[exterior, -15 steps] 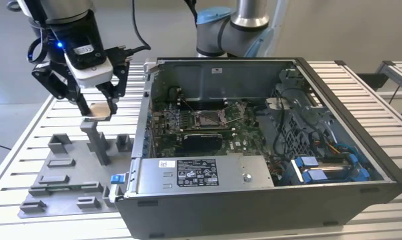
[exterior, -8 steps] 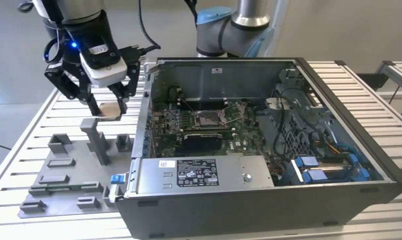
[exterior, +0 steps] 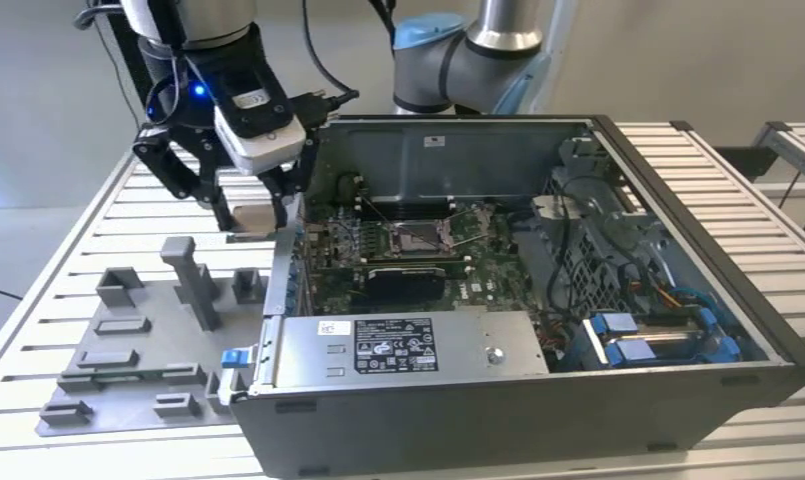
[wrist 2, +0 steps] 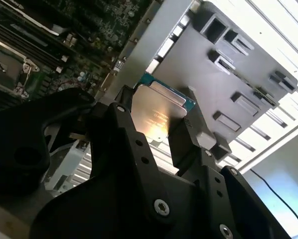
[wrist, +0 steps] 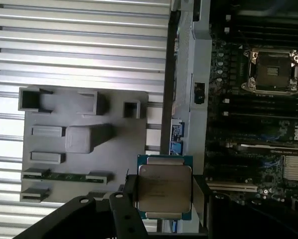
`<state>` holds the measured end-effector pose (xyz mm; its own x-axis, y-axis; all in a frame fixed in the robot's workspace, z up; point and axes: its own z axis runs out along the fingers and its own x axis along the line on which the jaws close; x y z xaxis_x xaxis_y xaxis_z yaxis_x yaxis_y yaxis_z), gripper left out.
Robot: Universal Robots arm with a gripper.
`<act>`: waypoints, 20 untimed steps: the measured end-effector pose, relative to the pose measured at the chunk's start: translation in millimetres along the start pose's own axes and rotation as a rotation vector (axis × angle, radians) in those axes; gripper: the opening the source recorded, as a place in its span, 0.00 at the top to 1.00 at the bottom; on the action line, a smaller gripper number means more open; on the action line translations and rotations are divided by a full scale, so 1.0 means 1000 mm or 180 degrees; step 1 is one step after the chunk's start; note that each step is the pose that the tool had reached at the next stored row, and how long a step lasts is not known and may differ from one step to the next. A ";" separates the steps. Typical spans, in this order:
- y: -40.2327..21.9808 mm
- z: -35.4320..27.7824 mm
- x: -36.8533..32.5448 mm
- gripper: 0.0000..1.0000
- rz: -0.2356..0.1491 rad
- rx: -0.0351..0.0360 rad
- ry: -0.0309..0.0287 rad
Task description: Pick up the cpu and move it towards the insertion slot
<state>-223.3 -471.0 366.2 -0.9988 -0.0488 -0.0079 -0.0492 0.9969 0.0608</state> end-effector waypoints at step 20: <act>-0.0033 0.0039 -0.0880 1.00 -0.0001 0.0000 -0.0007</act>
<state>-135.2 -469.8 362.9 -0.9987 -0.0491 -0.0102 -0.0496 0.9969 0.0606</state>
